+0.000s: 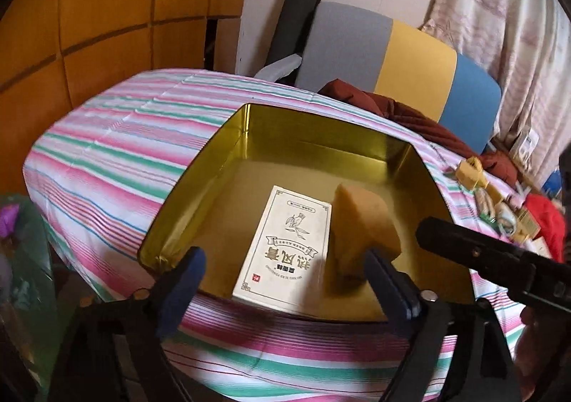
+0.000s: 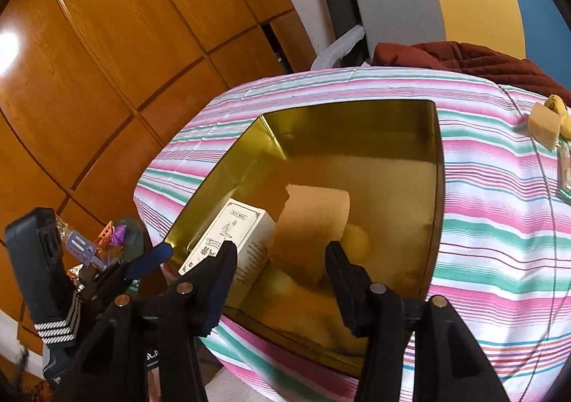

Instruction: Organize objects

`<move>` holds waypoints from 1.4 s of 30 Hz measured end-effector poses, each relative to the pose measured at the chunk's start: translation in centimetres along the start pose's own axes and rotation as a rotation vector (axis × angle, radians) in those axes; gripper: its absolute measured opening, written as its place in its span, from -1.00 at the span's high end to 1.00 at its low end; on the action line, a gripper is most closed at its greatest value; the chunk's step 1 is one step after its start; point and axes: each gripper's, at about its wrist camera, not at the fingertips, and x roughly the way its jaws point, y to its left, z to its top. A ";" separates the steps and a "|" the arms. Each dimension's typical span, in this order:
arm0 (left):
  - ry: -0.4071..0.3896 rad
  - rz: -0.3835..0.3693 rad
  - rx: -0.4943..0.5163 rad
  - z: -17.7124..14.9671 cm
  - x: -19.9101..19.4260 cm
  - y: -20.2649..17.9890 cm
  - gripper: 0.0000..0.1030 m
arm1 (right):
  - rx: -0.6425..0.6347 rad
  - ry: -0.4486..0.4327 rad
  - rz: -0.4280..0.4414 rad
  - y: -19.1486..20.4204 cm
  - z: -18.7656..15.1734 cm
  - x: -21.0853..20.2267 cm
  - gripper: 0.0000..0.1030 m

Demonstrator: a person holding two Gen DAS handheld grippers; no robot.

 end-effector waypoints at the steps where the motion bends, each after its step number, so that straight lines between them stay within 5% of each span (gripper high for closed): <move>1: 0.003 -0.006 -0.013 0.1 0.0 0.1 -0.85 | -0.003 -0.005 0.000 0.0 0.0 -0.3 -0.01; 14: 0.014 0.002 0.029 -0.8 -0.3 -2.1 -1.00 | -0.106 -0.094 -0.185 -1.8 -1.2 -6.0 -0.01; 19: -0.041 0.002 0.070 -1.0 -1.6 -3.7 -1.00 | -0.099 -0.137 -0.299 -5.6 -2.2 -9.8 -0.01; 27: -0.026 -0.051 0.154 -2.0 -2.2 -8.0 -1.00 | 0.005 -0.087 -0.454 -13.6 -4.1 -13.1 -0.01; 42: 0.003 -0.188 0.260 -3.8 -3.8 -15.7 -1.00 | 0.123 -0.002 -0.953 -26.8 -4.8 -18.7 -0.05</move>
